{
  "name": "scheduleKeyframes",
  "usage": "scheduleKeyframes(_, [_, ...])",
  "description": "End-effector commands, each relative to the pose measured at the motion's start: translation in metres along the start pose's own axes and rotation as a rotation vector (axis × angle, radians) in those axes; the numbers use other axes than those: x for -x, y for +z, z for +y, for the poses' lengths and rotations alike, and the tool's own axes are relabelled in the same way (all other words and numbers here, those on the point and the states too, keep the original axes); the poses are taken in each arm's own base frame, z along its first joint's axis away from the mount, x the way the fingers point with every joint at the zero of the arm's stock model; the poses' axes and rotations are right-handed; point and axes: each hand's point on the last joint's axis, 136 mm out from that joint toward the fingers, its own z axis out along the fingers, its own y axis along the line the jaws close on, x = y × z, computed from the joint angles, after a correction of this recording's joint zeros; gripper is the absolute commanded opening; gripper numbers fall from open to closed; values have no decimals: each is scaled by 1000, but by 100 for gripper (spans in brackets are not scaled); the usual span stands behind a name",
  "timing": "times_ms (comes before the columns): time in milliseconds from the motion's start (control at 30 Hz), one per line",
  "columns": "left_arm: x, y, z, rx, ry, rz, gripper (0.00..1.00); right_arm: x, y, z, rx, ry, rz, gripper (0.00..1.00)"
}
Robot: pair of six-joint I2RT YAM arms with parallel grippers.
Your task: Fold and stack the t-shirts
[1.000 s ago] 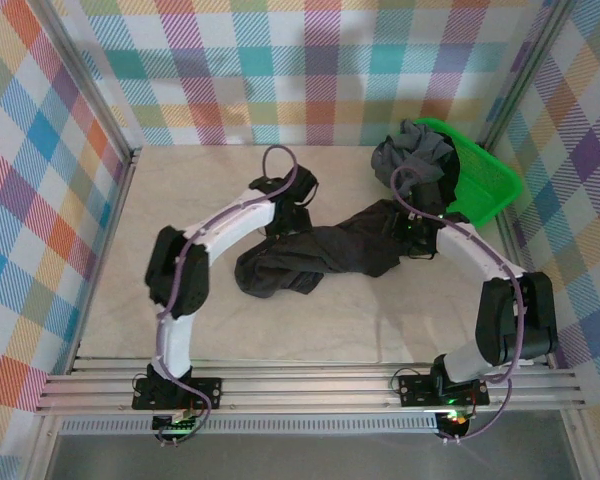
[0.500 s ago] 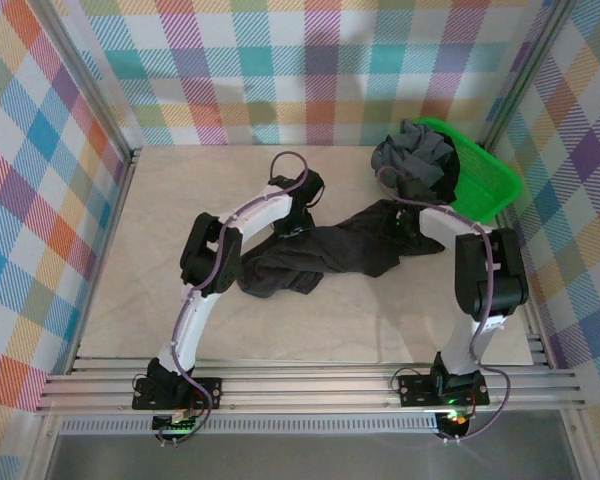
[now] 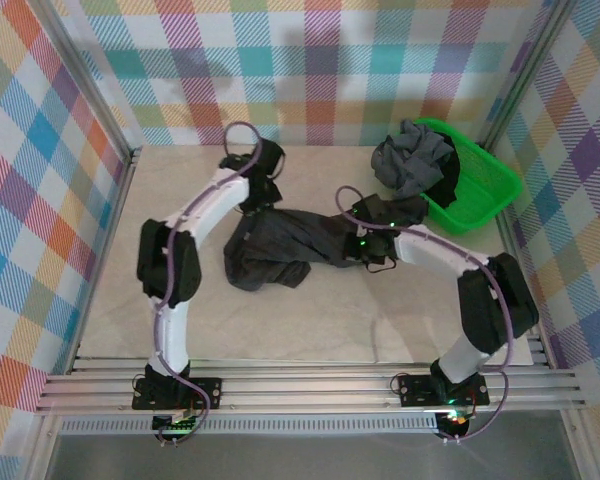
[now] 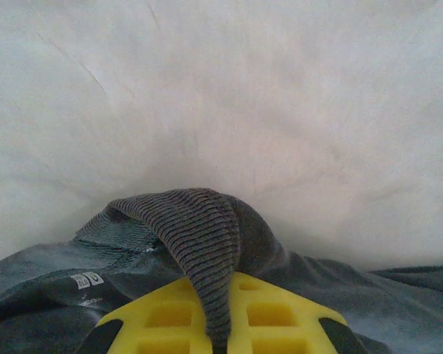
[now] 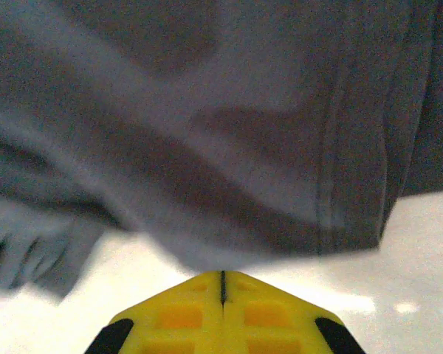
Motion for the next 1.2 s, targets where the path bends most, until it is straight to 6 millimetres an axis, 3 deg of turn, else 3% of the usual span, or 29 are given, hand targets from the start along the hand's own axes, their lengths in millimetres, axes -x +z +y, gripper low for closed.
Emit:
scheduleKeyframes(0, [25,-42,27,11,7,-65,0,-26,-18,39,113,-49,48,0])
scheduleKeyframes(133, [42,-68,48,6,-21,-111,0,-23,-41,45,127,-88,-21,0])
scheduleKeyframes(267, [46,-81,58,-9,-45,-124,0,-6,-59,29,101,-87,-107,0])
scheduleKeyframes(400, [42,-99,71,-5,-58,-155,0,14,-71,1,52,-30,-154,0])
scheduleKeyframes(433, [40,-104,75,-7,-59,-164,0,19,-72,-9,22,-11,-164,2])
scheduleKeyframes(500, [33,-111,84,-6,-56,-173,0,28,-71,-27,-38,31,-167,21])
scheduleKeyframes(600, [16,-116,106,23,-47,-181,0,41,-57,-45,-113,68,-152,40])
scheduleKeyframes(700, [0,-123,136,85,-48,-207,0,51,-31,-53,-168,100,-101,48])
scheduleKeyframes(833, [-25,-118,166,126,-34,-195,0,61,5,-53,-188,130,-34,52])
scheduleKeyframes(967, [-59,-98,190,177,-26,-118,0,67,35,-44,-147,129,21,54])
scheduleKeyframes(1067, [-80,-87,204,196,-46,-79,0,67,46,-37,-142,121,50,53])
scheduleKeyframes(1167, [-92,-81,210,198,-63,-59,0,65,44,-25,-135,88,39,54])
